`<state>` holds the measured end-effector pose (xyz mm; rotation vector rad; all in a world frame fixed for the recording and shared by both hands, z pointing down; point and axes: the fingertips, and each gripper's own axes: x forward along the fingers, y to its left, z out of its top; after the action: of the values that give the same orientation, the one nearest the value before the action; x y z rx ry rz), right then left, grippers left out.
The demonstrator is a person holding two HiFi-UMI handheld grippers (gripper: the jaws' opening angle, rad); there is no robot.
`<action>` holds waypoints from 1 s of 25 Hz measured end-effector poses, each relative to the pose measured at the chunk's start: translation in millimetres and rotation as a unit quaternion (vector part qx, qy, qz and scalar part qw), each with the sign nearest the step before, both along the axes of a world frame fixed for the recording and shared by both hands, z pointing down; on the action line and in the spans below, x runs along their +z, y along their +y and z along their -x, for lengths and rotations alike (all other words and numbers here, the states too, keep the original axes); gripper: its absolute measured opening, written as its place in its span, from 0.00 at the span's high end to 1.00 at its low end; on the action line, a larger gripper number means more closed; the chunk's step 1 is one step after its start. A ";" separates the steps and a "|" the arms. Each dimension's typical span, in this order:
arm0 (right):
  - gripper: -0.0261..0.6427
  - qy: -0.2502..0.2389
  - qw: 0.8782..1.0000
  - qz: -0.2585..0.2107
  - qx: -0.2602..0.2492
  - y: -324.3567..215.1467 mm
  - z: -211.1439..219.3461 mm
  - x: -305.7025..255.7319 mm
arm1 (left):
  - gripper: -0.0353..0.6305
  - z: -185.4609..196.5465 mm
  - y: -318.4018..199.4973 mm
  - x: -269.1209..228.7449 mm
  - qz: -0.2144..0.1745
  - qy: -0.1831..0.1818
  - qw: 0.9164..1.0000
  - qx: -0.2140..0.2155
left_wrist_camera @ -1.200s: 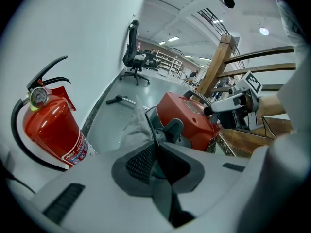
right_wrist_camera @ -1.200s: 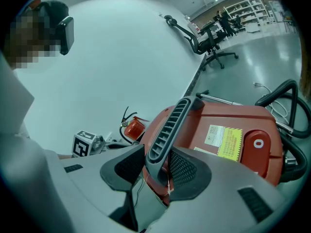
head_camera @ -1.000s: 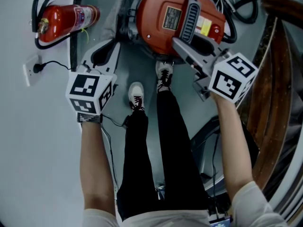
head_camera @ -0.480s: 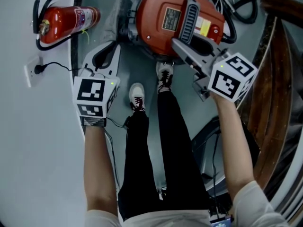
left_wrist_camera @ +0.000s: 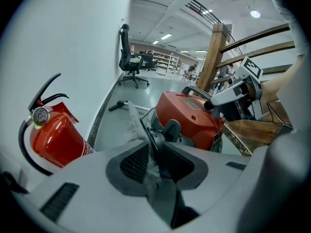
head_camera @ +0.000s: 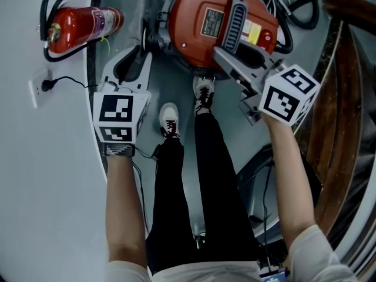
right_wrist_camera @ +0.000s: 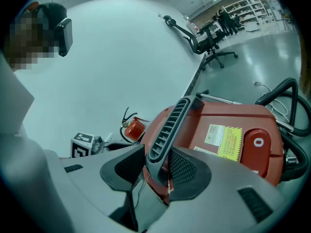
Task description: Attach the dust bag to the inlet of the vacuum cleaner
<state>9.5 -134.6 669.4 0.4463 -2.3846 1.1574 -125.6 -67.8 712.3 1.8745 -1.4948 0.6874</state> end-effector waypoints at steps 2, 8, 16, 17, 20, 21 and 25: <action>0.72 -0.001 1.000 0.003 0.001 0.4 -0.2 0.6 | 0.81 1.1 -0.4 1.1 -0.002 -0.005 1.000 -0.002; 0.72 -0.001 1.000 0.002 0.000 0.1 0.3 -0.3 | 0.89 6.1 -2.0 2.1 -0.007 -0.018 1.000 -0.007; 0.72 -0.003 1.000 0.003 0.002 0.8 -0.5 0.1 | 0.92 6.0 -4.4 -1.9 -0.013 0.007 1.000 -0.009; 0.72 -0.004 1.000 0.004 0.002 1.3 -0.6 0.4 | 0.92 5.5 -4.3 -2.6 -0.013 0.020 1.000 -0.014; 0.72 -0.003 1.000 0.001 0.000 0.9 0.1 -0.5 | 0.93 4.1 -4.4 -3.7 -0.014 0.063 0.997 -0.032; 0.72 -0.003 1.000 0.000 0.000 0.7 0.2 -0.6 | 0.93 3.6 -4.6 -3.9 -0.014 0.073 0.997 -0.038; 0.72 -0.004 1.000 0.000 0.002 0.9 0.0 -0.6 | 0.93 1.6 -5.6 -4.8 -0.013 0.098 0.994 -0.053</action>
<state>9.5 -133.7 668.8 0.4467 -2.3922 1.1631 -127.3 -73.3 707.5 1.8112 -1.4703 0.4240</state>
